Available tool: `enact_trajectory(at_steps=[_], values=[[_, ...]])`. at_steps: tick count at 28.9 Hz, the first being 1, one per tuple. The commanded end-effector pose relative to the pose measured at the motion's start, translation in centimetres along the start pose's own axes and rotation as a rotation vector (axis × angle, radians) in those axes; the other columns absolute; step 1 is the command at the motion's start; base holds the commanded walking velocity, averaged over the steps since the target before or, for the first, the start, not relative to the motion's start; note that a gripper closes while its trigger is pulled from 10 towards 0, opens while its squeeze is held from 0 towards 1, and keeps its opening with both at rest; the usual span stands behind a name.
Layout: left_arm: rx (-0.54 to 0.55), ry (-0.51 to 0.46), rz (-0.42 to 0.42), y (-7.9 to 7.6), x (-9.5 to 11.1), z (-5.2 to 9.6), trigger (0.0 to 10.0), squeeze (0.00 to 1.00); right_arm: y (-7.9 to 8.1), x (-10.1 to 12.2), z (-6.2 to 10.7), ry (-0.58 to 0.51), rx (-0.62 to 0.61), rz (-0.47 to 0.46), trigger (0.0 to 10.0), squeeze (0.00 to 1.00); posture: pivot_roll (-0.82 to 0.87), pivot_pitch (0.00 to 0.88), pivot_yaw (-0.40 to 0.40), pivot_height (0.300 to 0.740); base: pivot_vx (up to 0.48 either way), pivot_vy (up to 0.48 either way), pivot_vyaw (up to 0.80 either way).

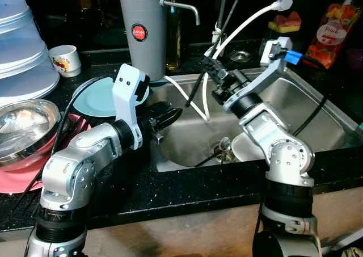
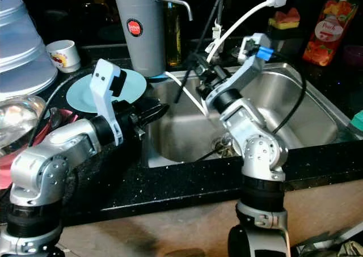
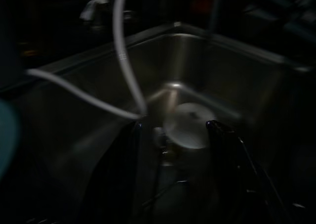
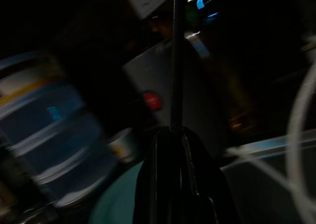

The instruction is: Kitchen organization

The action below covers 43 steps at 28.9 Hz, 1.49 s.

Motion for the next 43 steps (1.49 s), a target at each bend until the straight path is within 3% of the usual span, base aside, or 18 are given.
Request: enact_trajectory(at_steps=[1, 2, 4, 5, 7, 9, 10, 11, 13, 15, 20, 21, 28, 37, 38, 40, 41, 43], values=[[0.083, 0.015, -0.012, 1.6, -0.3, 0.3, 10.0, 0.00, -1.1, 0.4, -0.2, -0.018, -0.051, 0.041, 0.0, 0.00, 0.04, 0.000, 0.012, 0.740, 0.000, 0.000, 0.00], [0.083, 0.015, -0.012, 1.6, -0.3, 0.3, 10.0, 0.00, -1.1, 0.4, -0.2, -0.018, -0.051, 0.041, 0.0, 0.00, 0.04, 0.000, 0.012, 0.740, 0.000, 0.000, 0.00], [0.118, 0.073, -0.094, 2.2, -1.1, 0.3, 10.0, 0.00, -2.4, -0.6, -0.5, 0.056, -0.074, 0.258, 0.0, 0.00, 0.04, 0.000, 0.013, 0.740, 0.000, 0.000, 0.00], [0.118, 0.073, -0.094, 2.2, -1.1, 0.3, 10.0, 0.00, -2.4, -0.6, -0.5, 0.056, -0.074, 0.258, 0.0, 0.00, 0.04, 0.000, 0.013, 0.740, 0.000, 0.000, 0.00], [0.097, 0.100, -0.171, 1.8, -1.8, -0.2, 10.0, 0.00, -2.5, -2.9, -0.7, 0.187, -0.021, 0.451, 0.0, 0.00, 0.03, 0.000, 0.012, 0.740, 0.000, 0.000, 0.00], [0.086, 0.114, -0.193, 1.6, -2.1, -0.4, 10.0, 0.00, -2.6, -3.7, -0.7, 0.228, 0.001, 0.509, 0.0, 0.00, 0.03, 0.000, 0.012, 0.740, 0.000, 0.000, 0.00], [0.057, 0.132, -0.209, 1.1, -2.5, -0.7, 10.0, 0.00, -2.8, -5.2, -0.6, 0.291, 0.029, 0.553, 3.3, 0.00, 0.03, 0.000, 0.012, 0.740, 0.000, 0.000, 0.00], [0.039, 0.143, -0.216, 0.8, -2.8, -0.9, 10.0, 0.00, -3.0, -6.0, -0.5, 0.326, 0.045, 0.577, 3.3, 0.00, 0.03, 0.000, 0.010, 0.740, 0.000, 0.000, 0.00], [0.019, 0.173, -0.245, 0.5, -3.6, -1.2, 10.0, 0.00, -3.5, -8.1, -0.2, 0.416, 0.107, 0.678, 10.0, 0.00, 0.03, 0.000, 0.014, 0.740, 0.000, 0.000, 0.00], [0.012, 0.196, -0.268, 0.5, -4.0, -1.3, 10.0, 0.00, -3.7, -9.2, 0.0, 0.465, 0.152, 0.722, 10.0, 0.00, 0.03, 0.000, 0.015, 0.740, 0.000, 0.000, 0.00], [-0.006, 0.260, -0.311, 0.4, -5.2, -1.2, 10.0, 0.00, -4.4, -11.3, 0.7, 0.578, 0.200, 0.716, 10.0, 0.00, 0.02, 0.000, 0.019, 0.740, 0.000, 0.000, 0.00], [-0.016, 0.282, -0.332, 0.4, -5.6, -1.1, 10.0, 0.00, -5.0, -12.6, 1.5, 0.673, 0.219, 0.743, 10.0, 0.00, 0.03, 0.000, 0.017, 0.740, 0.000, 0.000, 0.00], [-0.022, 0.344, -0.355, 0.7, -6.9, -0.6, 10.0, 0.00, -6.3, -14.6, 3.1, 0.823, 0.247, 0.755, 10.0, 0.00, 0.03, 0.000, 0.016, 0.740, 0.000, 0.000, 0.00], [-0.024, 0.366, -0.391, 0.9, -7.5, -0.5, 10.0, 0.00, -6.9, -15.1, 3.5, 0.864, 0.244, 0.736, 10.0, 0.00, 0.03, 0.000, 0.020, 0.740, 0.000, 0.000, 0.00], [-0.023, 0.368, -0.392, 0.9, -7.5, -0.5, 10.0, 0.00, -7.0, -15.1, 3.6, 0.868, 0.240, 0.725, 10.0, 0.51, 0.03, 0.000, 0.021, 0.740, 0.000, 0.000, 0.00], [-0.023, 0.369, -0.393, 0.9, -7.6, -0.6, 10.0, 0.00, -7.1, -15.1, 3.6, 0.871, 0.239, 0.722, 10.0, 0.51, 0.03, 0.000, 0.021, 0.740, 0.000, 0.000, 0.00], [-0.023, 0.369, -0.395, 0.9, -7.5, -0.6, 10.0, 0.00, -7.1, -15.0, 3.6, 0.872, 0.238, 0.718, 10.0, 1.00, 0.03, 0.000, 0.023, 0.740, 0.000, 0.000, 0.00], [-0.019, 0.365, -0.401, 0.9, -7.5, -0.6, 10.0, 0.00, -7.4, -14.8, 3.5, 0.862, 0.224, 0.731, 10.0, 1.00, 0.03, 0.000, 0.023, 0.740, 0.000, 0.000, 0.00]])
Point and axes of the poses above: a point about 5 cm out from each wrist's last joint towards the gripper, its own z axis pointing back from the gripper into the wrist, its own x axis along the axis of the wrist's last joint, y = z × x, the point moved 3 cm from there along -z, pointing out of the wrist towards the gripper, and after that the axes turned 8 degrees about z, right-handed, at the moved point
